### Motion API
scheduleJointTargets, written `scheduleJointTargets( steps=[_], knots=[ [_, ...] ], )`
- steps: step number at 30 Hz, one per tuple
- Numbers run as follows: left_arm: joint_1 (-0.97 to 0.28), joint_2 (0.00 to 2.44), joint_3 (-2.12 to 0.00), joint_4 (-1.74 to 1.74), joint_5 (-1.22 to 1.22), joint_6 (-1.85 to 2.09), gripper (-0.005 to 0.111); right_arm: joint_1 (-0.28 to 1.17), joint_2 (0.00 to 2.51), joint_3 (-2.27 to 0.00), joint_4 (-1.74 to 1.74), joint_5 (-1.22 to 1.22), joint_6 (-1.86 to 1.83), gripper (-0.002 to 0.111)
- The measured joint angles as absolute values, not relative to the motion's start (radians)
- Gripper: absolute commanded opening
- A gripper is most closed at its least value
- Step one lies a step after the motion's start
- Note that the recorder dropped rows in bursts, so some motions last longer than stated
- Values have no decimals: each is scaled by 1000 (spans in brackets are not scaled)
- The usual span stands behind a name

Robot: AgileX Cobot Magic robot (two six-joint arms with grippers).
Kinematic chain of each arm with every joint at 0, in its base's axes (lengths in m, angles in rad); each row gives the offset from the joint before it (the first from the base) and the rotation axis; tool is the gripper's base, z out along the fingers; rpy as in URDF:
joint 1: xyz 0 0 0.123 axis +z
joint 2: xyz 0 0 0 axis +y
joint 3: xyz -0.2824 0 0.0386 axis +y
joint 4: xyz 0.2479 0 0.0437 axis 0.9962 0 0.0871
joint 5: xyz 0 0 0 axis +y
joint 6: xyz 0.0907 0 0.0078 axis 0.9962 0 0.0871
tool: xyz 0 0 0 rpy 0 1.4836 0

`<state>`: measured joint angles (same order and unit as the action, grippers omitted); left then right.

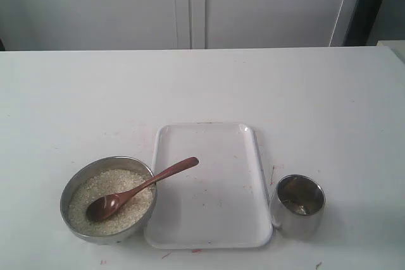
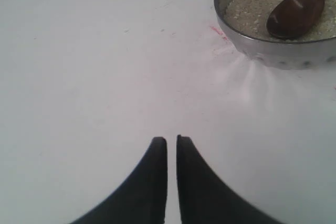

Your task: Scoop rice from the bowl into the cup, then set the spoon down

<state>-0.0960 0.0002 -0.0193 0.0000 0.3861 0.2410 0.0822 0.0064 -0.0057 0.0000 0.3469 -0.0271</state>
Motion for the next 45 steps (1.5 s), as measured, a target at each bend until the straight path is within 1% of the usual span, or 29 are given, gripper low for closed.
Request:
scheduleJointTargets(
  steps=[20,29,39,45],
  knots=[
    [-96,0,-19,0,386,241,14,82,6,-6,-37,336,-27,0],
    [-96,0,-19,0,386,241,14,82,6,-6,-40,120,-8,0],
    [-96,0,-19,0,386,241,14,82,6,-4,-40,56,0,0],
    [-96,0,-19,0,386,241,14,82,6,-4,-31,-80,175,0]
  ],
)
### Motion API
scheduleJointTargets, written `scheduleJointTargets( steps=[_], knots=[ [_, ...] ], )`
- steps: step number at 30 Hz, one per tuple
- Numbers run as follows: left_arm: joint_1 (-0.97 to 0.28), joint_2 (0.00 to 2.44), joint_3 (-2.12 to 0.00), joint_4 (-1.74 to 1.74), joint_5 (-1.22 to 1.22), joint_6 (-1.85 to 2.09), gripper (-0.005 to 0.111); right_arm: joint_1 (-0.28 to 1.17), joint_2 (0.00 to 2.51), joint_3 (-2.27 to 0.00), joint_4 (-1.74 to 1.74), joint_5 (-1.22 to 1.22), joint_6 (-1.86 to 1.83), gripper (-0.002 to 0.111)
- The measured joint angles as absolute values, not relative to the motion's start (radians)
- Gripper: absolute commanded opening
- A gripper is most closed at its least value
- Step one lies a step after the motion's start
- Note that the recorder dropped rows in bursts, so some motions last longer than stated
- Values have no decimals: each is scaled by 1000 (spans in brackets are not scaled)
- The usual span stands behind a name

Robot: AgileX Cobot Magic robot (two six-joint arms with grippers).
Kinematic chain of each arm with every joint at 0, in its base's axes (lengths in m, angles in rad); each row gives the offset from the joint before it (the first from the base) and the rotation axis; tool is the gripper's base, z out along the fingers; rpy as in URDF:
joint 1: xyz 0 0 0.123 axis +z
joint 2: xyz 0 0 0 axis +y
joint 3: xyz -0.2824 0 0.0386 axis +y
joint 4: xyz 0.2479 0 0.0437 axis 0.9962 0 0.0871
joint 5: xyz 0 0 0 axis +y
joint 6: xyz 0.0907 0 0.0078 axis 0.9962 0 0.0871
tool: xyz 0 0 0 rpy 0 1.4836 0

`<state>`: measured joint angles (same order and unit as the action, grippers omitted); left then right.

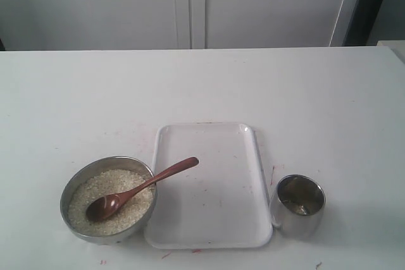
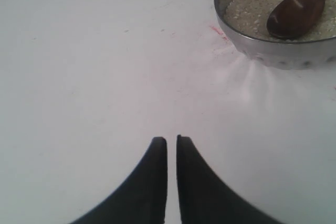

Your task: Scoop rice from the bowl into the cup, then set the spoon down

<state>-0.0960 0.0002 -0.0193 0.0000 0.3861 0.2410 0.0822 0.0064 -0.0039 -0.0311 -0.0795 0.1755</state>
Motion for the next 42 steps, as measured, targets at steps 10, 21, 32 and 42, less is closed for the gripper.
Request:
scheduleJointTargets(
  steps=[10,21,32,42],
  knots=[
    [-96,0,-19,0,386,241,14,82,6,-4,-31,-201,471,0],
    [-96,0,-19,0,386,241,14,97,44,-167,-27,216,534,0],
    [-96,0,-19,0,386,241,14,203,538,-687,163,611,40,0],
    [-96,0,-19,0,386,241,14,271,1070,-1123,397,932,-314,0]
  ],
)
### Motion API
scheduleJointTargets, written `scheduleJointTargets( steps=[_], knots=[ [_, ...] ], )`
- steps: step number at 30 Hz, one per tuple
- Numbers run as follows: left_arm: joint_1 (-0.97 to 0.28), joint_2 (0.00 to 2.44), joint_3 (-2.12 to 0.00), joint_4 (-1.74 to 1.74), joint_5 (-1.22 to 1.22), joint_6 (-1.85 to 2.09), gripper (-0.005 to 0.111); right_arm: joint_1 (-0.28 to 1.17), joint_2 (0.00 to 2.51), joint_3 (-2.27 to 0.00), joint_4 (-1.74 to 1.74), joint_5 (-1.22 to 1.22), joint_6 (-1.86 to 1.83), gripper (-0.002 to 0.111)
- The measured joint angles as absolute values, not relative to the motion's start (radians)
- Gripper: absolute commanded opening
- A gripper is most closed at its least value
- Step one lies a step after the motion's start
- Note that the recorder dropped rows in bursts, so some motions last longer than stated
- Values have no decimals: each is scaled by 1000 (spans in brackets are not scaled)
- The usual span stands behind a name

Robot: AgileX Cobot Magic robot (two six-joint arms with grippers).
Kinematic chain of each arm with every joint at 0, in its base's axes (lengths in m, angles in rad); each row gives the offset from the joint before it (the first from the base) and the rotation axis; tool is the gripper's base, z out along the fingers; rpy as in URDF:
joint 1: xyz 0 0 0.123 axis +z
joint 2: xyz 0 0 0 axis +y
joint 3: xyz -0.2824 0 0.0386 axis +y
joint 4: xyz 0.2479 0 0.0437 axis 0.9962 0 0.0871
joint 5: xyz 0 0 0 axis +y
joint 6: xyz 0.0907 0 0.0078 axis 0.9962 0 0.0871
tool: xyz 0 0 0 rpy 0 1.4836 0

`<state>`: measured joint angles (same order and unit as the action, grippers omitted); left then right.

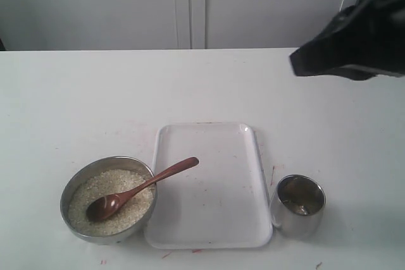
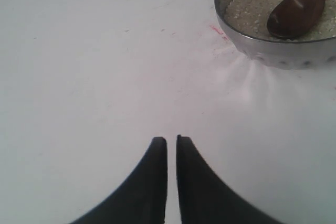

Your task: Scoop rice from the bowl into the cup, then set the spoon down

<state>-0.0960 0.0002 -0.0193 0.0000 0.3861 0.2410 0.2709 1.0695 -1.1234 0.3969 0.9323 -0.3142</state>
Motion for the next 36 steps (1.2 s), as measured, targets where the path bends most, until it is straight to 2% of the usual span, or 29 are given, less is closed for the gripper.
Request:
scheduleJointTargets(
  steps=[6,11,15,26,36],
  knots=[
    [-96,0,-19,0,386,241,14,437,1316,-1268,360,972,-324,0],
    [-96,0,-19,0,386,241,14,603,1476,-1380,210,979,-293,0],
    [-96,0,-19,0,386,241,14,682,1590,-1444,76,1004,-302,0],
    [-96,0,-19,0,386,241,14,742,1738,-1462,-31,1039,-477,0],
    [-96,0,-19,0,386,241,14,756,1761,-1462,-38,994,-497,0]
  ],
)
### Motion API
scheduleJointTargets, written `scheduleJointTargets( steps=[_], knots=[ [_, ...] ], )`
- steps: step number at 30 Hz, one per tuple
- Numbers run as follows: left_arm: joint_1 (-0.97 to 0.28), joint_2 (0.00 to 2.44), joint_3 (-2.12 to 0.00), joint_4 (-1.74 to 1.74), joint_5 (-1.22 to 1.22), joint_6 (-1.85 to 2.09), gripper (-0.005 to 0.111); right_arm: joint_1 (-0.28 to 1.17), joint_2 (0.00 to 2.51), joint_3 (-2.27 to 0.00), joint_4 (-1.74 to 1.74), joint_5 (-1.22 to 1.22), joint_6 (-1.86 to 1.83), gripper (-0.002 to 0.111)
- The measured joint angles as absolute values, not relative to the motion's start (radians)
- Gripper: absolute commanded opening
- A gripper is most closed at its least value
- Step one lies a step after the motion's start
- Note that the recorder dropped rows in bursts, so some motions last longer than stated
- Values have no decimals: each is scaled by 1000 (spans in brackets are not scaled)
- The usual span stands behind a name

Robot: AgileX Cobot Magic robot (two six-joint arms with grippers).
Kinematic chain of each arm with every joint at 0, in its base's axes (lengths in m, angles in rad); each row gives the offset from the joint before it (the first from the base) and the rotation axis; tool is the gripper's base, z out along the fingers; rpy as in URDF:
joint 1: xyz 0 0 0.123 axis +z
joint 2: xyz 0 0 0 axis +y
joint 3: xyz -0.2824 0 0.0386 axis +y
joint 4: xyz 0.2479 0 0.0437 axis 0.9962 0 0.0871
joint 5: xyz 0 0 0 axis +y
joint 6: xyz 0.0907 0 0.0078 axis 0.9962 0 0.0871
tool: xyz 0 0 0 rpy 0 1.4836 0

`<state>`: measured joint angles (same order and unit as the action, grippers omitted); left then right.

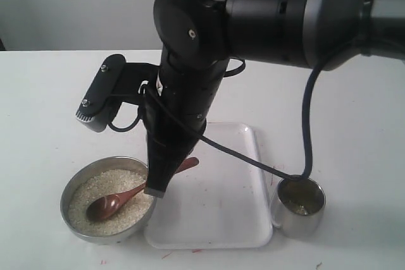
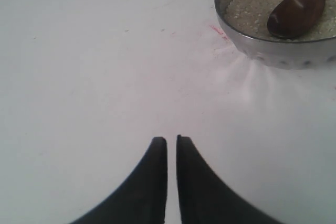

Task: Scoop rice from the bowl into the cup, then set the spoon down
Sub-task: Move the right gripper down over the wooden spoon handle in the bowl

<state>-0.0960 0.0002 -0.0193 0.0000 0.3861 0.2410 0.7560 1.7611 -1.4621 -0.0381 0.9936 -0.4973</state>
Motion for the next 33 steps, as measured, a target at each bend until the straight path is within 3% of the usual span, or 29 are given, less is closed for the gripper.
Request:
scheduleJointTargets(
  steps=[5,16,33],
  knots=[
    [-96,0,-19,0,386,241,14,756,1761,-1462,-40,986,-536,6],
    [-96,0,-19,0,386,241,14,756,1776,-1462,-42,986,-835,57],
    [-96,0,-19,0,386,241,14,756,1913,-1462,-178,981,-900,58]
  ],
)
